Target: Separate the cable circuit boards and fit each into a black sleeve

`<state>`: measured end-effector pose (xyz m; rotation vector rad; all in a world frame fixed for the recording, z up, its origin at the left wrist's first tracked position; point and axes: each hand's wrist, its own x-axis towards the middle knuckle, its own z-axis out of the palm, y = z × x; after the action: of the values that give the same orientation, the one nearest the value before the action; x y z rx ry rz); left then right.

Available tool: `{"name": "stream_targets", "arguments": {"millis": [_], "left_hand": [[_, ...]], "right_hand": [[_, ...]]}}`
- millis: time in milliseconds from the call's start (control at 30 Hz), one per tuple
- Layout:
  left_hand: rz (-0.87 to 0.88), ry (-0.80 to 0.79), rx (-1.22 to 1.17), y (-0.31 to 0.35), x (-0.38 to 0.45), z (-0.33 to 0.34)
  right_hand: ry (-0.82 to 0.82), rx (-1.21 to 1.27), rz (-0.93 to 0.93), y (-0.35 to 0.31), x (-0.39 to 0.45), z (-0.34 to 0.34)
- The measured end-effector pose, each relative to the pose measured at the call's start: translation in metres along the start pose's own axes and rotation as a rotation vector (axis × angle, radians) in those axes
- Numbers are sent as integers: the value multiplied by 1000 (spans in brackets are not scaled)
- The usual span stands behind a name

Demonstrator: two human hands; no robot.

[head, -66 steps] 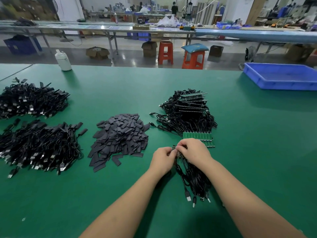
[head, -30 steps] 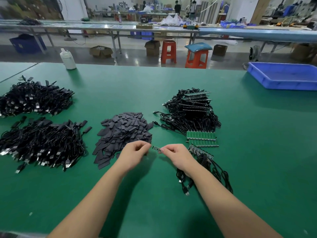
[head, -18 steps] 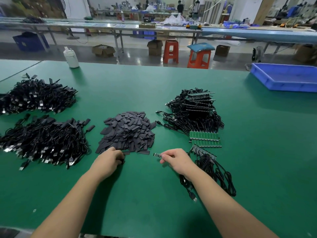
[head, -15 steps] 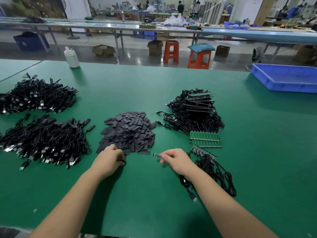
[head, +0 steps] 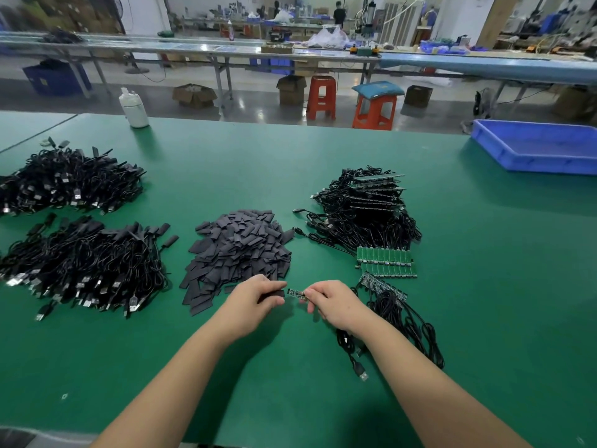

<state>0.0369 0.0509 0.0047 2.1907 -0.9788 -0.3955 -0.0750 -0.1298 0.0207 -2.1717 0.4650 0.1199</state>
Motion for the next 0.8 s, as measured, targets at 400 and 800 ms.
{"name": "stream_targets", "arguments": {"millis": [400, 800], "left_hand": [[42, 24, -152, 0, 0, 0], [-18, 24, -147, -1, 3, 4]], "right_hand": [[-30, -28, -25, 5, 5, -2], [-39, -103, -56, 2, 3, -9]]}}
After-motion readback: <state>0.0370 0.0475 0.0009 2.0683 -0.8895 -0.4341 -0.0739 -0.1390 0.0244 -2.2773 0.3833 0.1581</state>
